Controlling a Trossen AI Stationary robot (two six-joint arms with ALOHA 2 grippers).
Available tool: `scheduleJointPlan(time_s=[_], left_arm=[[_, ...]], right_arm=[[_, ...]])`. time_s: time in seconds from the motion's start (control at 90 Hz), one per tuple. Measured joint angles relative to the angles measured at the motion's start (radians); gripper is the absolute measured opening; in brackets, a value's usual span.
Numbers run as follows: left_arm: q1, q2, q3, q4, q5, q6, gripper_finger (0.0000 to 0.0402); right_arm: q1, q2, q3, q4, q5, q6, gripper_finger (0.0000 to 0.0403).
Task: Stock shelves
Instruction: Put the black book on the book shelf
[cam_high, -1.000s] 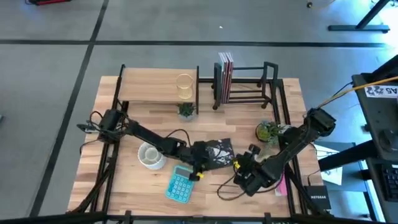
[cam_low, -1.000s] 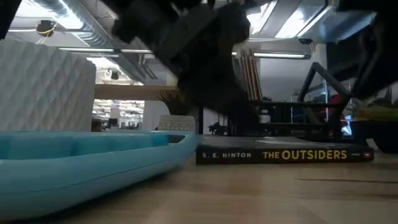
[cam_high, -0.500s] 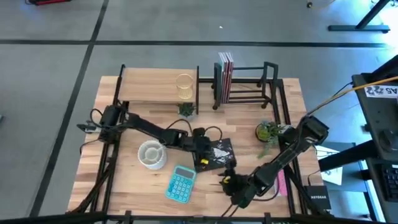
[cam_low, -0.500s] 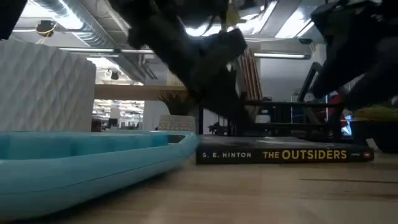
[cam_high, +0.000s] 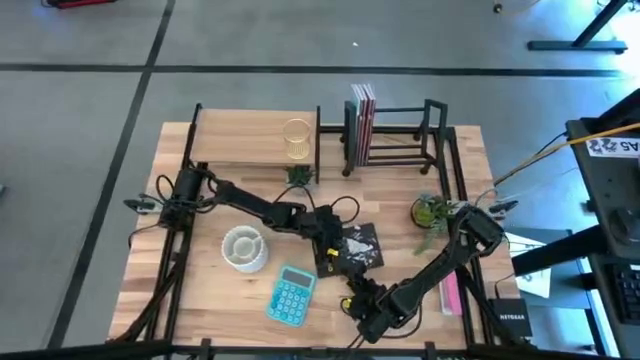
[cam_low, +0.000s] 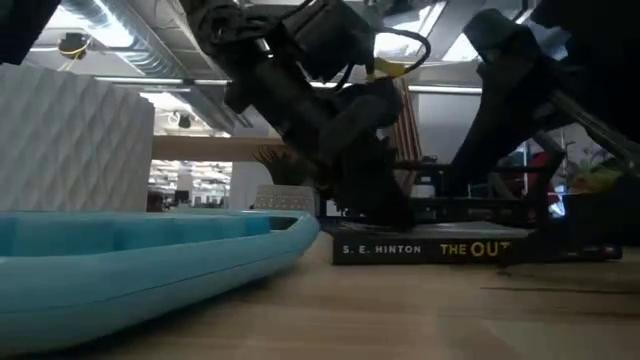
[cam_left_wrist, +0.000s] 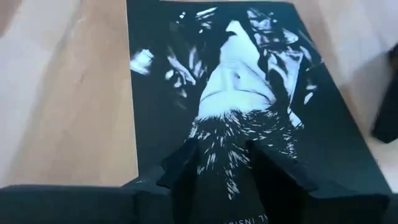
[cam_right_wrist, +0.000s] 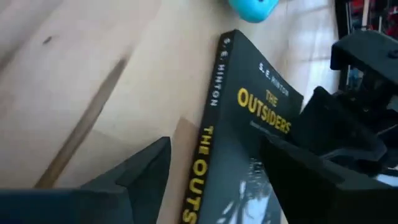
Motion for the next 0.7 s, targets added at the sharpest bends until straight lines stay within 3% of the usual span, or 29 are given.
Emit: scheduleJointPlan(time_s=[0.211, 0.411, 0.578, 0.7], left_arm=[[-0.002, 0.018, -0.002, 0.037, 0.111, -0.02, 0.0132], [-0.004, 0.02, -0.003, 0.043, 0.128, -0.022, 0.0133], [-0.004, 0.02, -0.004, 0.043, 0.13, -0.025, 0.0133], [-0.005, 0.02, -0.004, 0.047, 0.135, -0.03, 0.0132]], right_arm=[[-0.029, 0.014, 0.039, -0.126, -0.001, 0.12, 0.0237], [-0.03, 0.02, 0.116, -0.209, 0.043, 0.093, 0.0237], [-0.039, 0.021, 0.206, -0.336, 0.159, 0.121, 0.0237], [-0.042, 0.021, 0.242, -0.415, 0.149, 0.185, 0.0237]])
